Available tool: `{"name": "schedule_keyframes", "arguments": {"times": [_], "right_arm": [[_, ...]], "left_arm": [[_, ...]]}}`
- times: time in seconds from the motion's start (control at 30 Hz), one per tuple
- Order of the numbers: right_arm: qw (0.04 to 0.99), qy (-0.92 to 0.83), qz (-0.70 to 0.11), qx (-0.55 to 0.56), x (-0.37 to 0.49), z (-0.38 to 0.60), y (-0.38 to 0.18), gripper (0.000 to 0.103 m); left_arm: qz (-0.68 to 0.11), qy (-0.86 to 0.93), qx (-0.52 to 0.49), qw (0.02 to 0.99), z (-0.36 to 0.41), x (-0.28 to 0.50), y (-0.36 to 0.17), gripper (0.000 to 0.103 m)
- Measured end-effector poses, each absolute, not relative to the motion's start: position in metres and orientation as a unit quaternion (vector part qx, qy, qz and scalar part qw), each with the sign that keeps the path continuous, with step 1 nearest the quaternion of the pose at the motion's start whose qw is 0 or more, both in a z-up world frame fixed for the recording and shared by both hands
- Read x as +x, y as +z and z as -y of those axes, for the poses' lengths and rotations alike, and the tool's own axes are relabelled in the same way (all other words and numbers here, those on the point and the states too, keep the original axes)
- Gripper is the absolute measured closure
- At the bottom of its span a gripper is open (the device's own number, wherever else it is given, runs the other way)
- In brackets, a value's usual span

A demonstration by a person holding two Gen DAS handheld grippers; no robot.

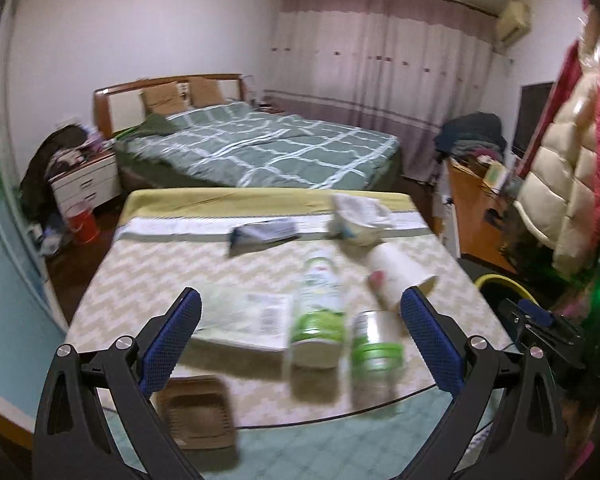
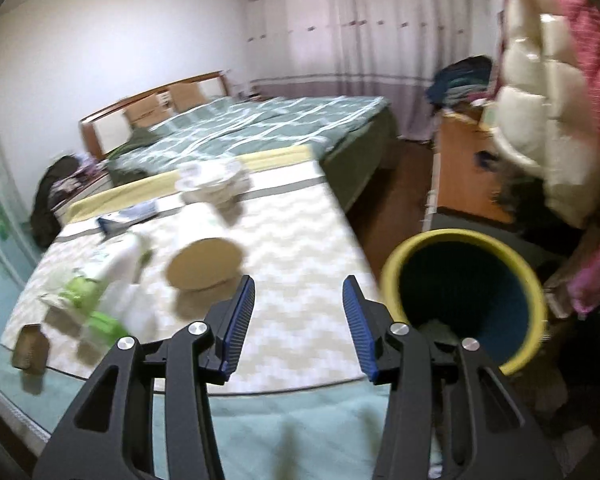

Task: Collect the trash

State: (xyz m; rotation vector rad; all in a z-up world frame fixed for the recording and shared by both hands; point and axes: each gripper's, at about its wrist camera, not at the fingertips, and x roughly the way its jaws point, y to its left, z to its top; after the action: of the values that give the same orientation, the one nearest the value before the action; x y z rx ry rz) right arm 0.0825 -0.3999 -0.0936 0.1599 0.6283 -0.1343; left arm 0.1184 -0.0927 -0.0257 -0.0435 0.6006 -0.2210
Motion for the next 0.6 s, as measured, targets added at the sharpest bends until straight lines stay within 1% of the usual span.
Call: {"name": "schedule_keyframes", "arguments": {"times": [0.23, 0.6], "right_arm": [[0.941, -0.008, -0.33, 0.069, 0.116, 0.357, -0.103, 0.059], [0.927, 0.011, -0.37, 0.061, 0.172, 0.328, -0.121, 0.06]], "left_arm": [[-0.284, -0.07, -0.028, 0.956, 0.048, 0.114, -0.029, 0.005], [-0.297, -0.068, -0.035, 0.952, 0.038, 0.123, -0.045, 0.005]]}}
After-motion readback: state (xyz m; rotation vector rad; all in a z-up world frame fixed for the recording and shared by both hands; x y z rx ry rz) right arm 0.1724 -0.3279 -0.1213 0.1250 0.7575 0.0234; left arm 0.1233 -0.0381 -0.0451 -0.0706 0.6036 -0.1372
